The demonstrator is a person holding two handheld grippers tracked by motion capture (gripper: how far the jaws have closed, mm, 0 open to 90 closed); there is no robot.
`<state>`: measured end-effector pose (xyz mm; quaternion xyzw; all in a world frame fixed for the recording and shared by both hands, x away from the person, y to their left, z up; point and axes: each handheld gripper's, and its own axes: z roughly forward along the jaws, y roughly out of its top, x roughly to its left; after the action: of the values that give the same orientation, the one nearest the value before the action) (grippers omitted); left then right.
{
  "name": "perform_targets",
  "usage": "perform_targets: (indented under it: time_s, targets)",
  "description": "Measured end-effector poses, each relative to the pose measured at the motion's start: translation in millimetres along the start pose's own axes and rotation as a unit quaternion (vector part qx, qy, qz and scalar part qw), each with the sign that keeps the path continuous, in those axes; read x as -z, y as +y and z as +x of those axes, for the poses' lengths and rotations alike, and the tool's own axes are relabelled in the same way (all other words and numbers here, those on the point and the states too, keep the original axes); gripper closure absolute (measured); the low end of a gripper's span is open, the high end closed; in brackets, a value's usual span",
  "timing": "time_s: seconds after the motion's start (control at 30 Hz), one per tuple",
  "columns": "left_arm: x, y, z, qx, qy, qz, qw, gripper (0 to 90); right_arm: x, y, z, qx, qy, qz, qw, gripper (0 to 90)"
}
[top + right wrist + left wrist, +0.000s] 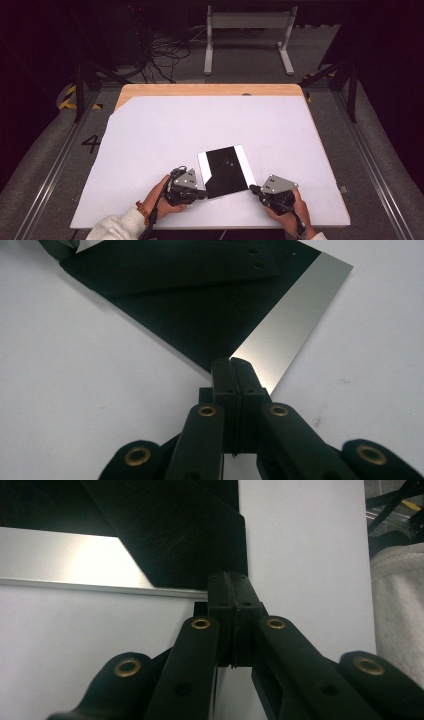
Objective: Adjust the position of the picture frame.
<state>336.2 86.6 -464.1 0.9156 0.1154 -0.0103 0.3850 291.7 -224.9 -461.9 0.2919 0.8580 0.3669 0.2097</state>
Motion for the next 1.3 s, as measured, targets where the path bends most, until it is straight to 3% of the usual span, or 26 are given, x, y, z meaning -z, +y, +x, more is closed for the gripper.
perform_targets:
  time_s: [0.57,0.9,1.03,1.13,1.3]
  targets:
    - [-11.1,11.5,1.5,-0.005,-0.003,-0.001,1.0000,89.8,-8.3,6.4,-8.7,-0.013,-0.016,0.007,0.9998,90.0]
    - [-15.0,16.7,2.2,-0.009,-0.004,-0.002,1.0000,89.6,-10.1,6.4,-18.7,-0.039,-0.019,0.006,0.9990,90.0]
    - [-5.1,14.0,14.1,0.004,0.018,-0.009,0.9998,89.0,-10.7,6.9,-19.1,-0.035,-0.021,0.007,0.9992,90.0]
    - [-1.6,13.2,21.5,0.000,0.036,-0.007,0.9993,89.0,-10.6,7.0,-18.8,-0.035,-0.023,0.008,0.9991,90.0]
    - [4.9,7.8,44.0,0.024,0.067,-0.012,0.9974,87.8,-10.9,6.9,-18.7,-0.036,-0.031,0.008,0.9988,90.0]
